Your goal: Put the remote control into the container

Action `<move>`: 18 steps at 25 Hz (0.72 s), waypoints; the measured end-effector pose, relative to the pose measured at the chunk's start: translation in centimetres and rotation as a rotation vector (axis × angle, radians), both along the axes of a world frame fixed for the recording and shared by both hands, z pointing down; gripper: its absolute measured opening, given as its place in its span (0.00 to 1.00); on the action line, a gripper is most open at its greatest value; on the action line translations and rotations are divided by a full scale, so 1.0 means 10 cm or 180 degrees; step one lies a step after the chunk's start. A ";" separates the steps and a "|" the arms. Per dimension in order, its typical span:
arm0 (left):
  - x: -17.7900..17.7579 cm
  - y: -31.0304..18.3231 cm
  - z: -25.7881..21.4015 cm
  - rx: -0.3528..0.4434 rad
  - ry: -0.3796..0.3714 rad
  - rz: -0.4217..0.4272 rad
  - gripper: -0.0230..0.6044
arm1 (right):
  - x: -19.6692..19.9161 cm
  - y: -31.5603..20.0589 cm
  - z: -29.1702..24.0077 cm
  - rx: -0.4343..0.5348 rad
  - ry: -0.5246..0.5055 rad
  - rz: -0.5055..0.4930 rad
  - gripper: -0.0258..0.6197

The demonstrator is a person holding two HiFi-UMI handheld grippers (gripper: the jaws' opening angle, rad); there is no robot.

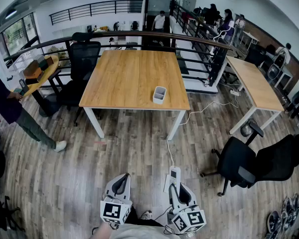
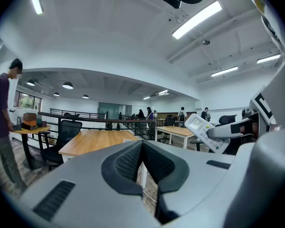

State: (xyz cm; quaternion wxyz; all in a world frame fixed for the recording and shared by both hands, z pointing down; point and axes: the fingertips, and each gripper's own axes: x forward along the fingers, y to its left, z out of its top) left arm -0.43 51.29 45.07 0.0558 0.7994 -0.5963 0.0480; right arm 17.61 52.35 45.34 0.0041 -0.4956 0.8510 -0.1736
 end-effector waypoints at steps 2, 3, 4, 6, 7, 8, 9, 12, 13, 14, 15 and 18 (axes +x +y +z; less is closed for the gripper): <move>-0.05 -0.14 0.08 -0.0012 0.0011 0.0018 0.04 | -0.04 -0.13 0.05 0.0020 -0.0008 0.0019 0.22; -0.06 -0.21 0.12 -0.0030 0.0018 0.0029 0.04 | -0.06 -0.20 0.07 0.0025 -0.0003 0.0031 0.22; -0.07 -0.29 0.16 -0.0054 0.0029 0.0042 0.04 | -0.07 -0.27 0.08 0.0024 0.0008 0.0044 0.22; -0.08 -0.46 0.21 -0.0081 0.0054 0.0066 0.04 | -0.11 -0.42 0.10 0.0001 0.0027 0.0064 0.22; -0.09 -0.55 0.22 -0.0077 0.0067 0.0079 0.04 | -0.14 -0.50 0.11 -0.0007 0.0037 0.0061 0.22; -0.11 -0.65 0.22 -0.0071 0.0082 0.0093 0.04 | -0.17 -0.59 0.11 -0.0008 0.0054 0.0054 0.22; -0.13 -0.77 0.23 -0.0067 0.0097 0.0109 0.04 | -0.21 -0.69 0.11 -0.0012 0.0076 0.0051 0.22; -0.21 -1.16 0.24 -0.0085 0.0107 0.0193 0.04 | -0.32 -1.00 0.09 -0.0050 0.0142 0.0104 0.22; -0.22 -1.29 0.24 -0.0091 0.0108 0.0231 0.04 | -0.35 -1.10 0.08 -0.0055 0.0160 0.0133 0.22; -0.23 -1.43 0.23 -0.0078 0.0110 0.0265 0.04 | -0.38 -1.22 0.07 -0.0053 0.0178 0.0160 0.22; -0.26 -1.57 0.20 -0.0034 0.0123 0.0292 0.04 | -0.42 -1.34 0.05 -0.0046 0.0195 0.0184 0.22; -0.36 -1.97 0.11 0.0135 0.0194 0.0374 0.04 | -0.59 -1.70 0.01 -0.0004 0.0247 0.0236 0.22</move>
